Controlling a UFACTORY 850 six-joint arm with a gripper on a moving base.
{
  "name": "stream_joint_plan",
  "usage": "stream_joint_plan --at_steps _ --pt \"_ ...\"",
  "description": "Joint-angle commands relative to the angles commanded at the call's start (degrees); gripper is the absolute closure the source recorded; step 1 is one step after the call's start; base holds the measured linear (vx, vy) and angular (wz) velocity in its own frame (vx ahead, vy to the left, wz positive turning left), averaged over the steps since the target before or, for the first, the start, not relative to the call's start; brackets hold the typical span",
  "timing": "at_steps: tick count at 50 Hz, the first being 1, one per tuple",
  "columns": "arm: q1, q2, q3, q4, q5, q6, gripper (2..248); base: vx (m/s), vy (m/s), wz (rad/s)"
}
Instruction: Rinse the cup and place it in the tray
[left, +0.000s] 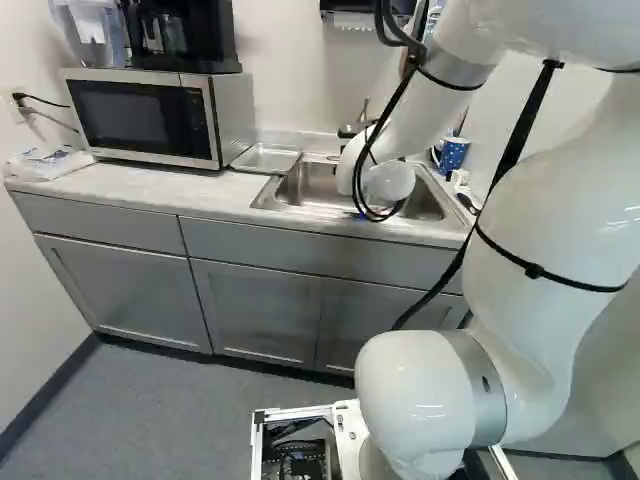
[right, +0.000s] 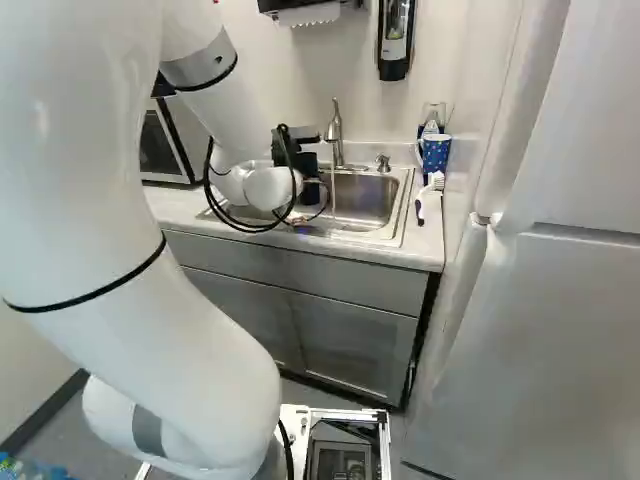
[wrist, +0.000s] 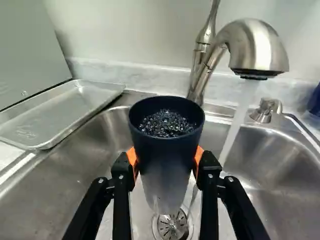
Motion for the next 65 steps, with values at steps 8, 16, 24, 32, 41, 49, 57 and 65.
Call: stream_joint_plan --at_steps 8,16,24,32,41,49,57,65 --pt "1.46 0.76 -0.27 0.00 0.00 0.00 126 0.000 0.000 0.000" --pt "2.91 1.35 -0.74 0.00 -0.14 0.00 126 0.000 0.000 0.000" --pt "4.35 1.72 -1.43 0.00 -0.84 0.00 126 0.000 0.000 0.000" --pt "5.56 1.98 -2.22 0.01 -1.67 0.00 126 0.000 0.000 0.000" --pt "6.74 2.21 -3.17 0.29 -2.24 0.00 126 0.000 0.000 0.000" --pt "7.77 2.34 -4.07 0.66 -2.72 0.00 126 0.000 0.000 0.000" --pt "8.81 2.41 -5.03 1.09 -3.19 0.00 126 0.000 0.000 0.000" --pt "9.87 2.41 -6.05 1.68 -3.68 0.00 126 0.000 0.000 0.000"
